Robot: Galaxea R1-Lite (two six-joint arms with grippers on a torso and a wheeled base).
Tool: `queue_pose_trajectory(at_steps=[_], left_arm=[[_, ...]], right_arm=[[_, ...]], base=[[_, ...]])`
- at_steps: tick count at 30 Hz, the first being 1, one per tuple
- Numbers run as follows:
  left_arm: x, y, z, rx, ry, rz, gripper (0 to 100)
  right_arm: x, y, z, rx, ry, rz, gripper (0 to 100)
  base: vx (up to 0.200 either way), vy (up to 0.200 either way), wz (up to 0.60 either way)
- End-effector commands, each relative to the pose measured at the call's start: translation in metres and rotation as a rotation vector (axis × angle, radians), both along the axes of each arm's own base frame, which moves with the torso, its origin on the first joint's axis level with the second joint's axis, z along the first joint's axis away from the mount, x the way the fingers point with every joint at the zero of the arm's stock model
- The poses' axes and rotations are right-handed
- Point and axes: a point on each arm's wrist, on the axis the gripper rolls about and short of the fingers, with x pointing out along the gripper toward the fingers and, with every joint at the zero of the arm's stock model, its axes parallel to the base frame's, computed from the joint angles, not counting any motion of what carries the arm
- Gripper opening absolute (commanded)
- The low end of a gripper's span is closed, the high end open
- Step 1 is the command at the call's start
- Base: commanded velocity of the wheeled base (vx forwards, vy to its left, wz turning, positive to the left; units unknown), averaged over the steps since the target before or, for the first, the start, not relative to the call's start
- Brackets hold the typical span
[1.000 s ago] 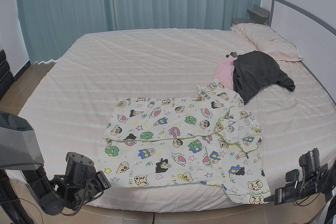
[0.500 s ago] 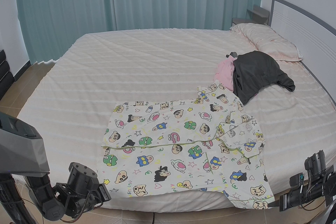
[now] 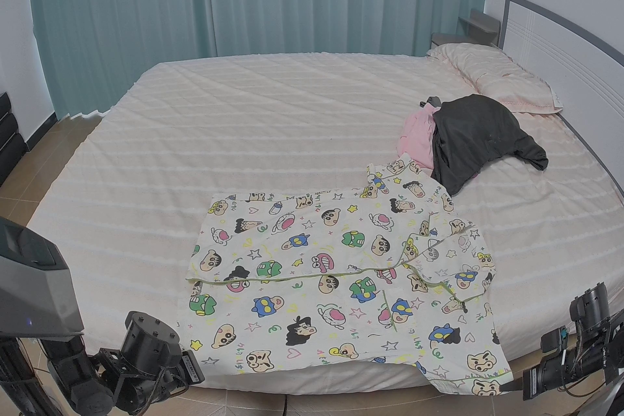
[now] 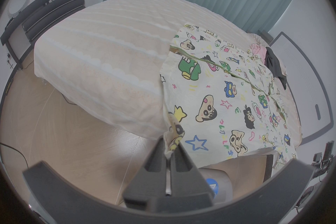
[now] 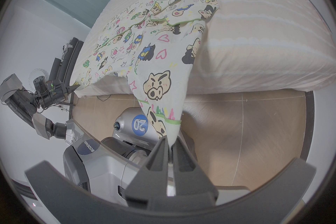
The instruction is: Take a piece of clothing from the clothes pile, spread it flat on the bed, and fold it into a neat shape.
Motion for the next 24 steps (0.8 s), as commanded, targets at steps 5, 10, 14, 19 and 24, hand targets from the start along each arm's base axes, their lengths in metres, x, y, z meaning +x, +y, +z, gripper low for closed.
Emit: queue_pose_trajectory(at_steps=[5, 10, 14, 19, 24], left_arm=[[0.01, -0.004, 0.013, -0.03, -0.08, -0.01, 0], [0.037, -0.007, 0.029, -0.069, -0.155, 0.038, 0], [0.06, -0.011, 0.045, -0.075, -0.115, 0.056, 0], [0.091, -0.007, 0.069, -0.152, -0.08, 0.093, 0], [0.123, 0.012, 0.086, -0.301, 0.047, 0.162, 0]], right_arm=[[0.014, 0.001, 0.016, 0.022, -0.105, -0.02, 0], [0.034, 0.002, 0.03, 0.041, -0.178, -0.054, 0], [0.05, 0.004, 0.039, 0.072, -0.198, -0.094, 0], [0.078, 0.006, 0.045, 0.102, -0.207, -0.149, 0], [0.109, 0.007, 0.053, 0.144, -0.218, -0.222, 0]], base=[[0.0, 0.0, 0.0], [0.0, 0.0, 0.0], [0.0, 0.0, 0.0], [0.0, 0.0, 0.0], [0.0, 0.0, 0.0]])
